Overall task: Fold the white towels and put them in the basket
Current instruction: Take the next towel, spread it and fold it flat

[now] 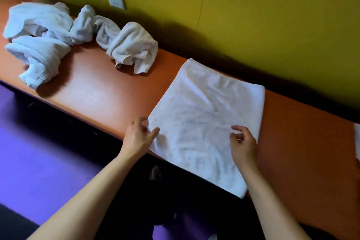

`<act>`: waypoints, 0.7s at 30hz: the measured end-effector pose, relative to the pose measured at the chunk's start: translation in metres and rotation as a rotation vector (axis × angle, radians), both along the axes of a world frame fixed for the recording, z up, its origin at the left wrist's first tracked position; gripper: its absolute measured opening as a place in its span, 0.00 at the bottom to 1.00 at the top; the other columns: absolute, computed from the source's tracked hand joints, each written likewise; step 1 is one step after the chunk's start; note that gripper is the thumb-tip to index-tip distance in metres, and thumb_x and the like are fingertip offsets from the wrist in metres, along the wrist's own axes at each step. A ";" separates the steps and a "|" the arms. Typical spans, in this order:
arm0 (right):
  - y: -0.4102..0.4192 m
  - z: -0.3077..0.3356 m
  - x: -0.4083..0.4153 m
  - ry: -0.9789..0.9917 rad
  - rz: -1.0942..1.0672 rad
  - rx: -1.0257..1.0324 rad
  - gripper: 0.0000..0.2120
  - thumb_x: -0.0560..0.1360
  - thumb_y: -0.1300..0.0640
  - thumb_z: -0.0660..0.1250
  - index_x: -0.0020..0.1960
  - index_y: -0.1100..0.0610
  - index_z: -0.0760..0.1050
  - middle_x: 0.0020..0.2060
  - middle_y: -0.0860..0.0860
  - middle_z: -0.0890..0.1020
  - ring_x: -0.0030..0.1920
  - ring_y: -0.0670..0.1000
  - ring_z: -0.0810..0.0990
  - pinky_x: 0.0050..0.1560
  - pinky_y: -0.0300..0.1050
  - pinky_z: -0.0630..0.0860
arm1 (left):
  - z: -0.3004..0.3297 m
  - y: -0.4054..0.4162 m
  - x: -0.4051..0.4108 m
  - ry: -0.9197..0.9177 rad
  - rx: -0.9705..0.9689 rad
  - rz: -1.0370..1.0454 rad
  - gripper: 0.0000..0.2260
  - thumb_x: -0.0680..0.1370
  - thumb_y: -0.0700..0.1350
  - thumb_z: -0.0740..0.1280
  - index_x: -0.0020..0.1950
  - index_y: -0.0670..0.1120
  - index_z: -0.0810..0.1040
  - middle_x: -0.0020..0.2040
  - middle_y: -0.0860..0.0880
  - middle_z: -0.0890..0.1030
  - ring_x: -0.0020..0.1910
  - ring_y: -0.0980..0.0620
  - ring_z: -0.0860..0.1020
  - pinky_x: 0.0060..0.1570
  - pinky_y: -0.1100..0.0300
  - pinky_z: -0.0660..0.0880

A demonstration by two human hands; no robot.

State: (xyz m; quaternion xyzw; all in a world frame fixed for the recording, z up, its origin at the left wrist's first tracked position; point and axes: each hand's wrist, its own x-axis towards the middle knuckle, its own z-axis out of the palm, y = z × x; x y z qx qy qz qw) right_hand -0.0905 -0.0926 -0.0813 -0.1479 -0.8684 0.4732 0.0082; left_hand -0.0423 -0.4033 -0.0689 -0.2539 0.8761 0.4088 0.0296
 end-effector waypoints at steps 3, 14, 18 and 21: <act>0.030 -0.001 0.049 -0.031 -0.166 0.173 0.08 0.75 0.56 0.70 0.52 0.52 0.74 0.39 0.50 0.80 0.42 0.55 0.79 0.42 0.48 0.73 | 0.002 0.002 -0.013 -0.048 0.150 -0.011 0.21 0.75 0.48 0.75 0.66 0.45 0.76 0.51 0.45 0.81 0.48 0.45 0.81 0.51 0.51 0.79; 0.042 0.004 0.117 -0.229 -0.182 0.155 0.12 0.79 0.54 0.66 0.56 0.63 0.75 0.56 0.63 0.78 0.57 0.64 0.76 0.58 0.53 0.71 | -0.006 0.013 0.028 0.017 -0.241 -0.123 0.15 0.72 0.50 0.75 0.46 0.44 0.73 0.44 0.46 0.75 0.49 0.39 0.74 0.47 0.51 0.65; 0.055 0.019 0.127 -0.088 -0.227 0.011 0.08 0.81 0.57 0.63 0.56 0.62 0.72 0.52 0.61 0.80 0.53 0.62 0.78 0.49 0.48 0.69 | 0.008 0.028 0.045 0.034 -0.116 -0.099 0.10 0.79 0.49 0.68 0.51 0.44 0.71 0.46 0.44 0.80 0.45 0.40 0.77 0.41 0.52 0.69; 0.067 0.028 0.134 -0.005 -0.259 -0.033 0.07 0.81 0.57 0.64 0.56 0.60 0.73 0.49 0.58 0.82 0.47 0.59 0.81 0.47 0.49 0.73 | 0.020 0.043 0.063 0.057 -0.061 -0.081 0.09 0.80 0.50 0.66 0.55 0.46 0.74 0.48 0.45 0.80 0.46 0.41 0.78 0.44 0.52 0.72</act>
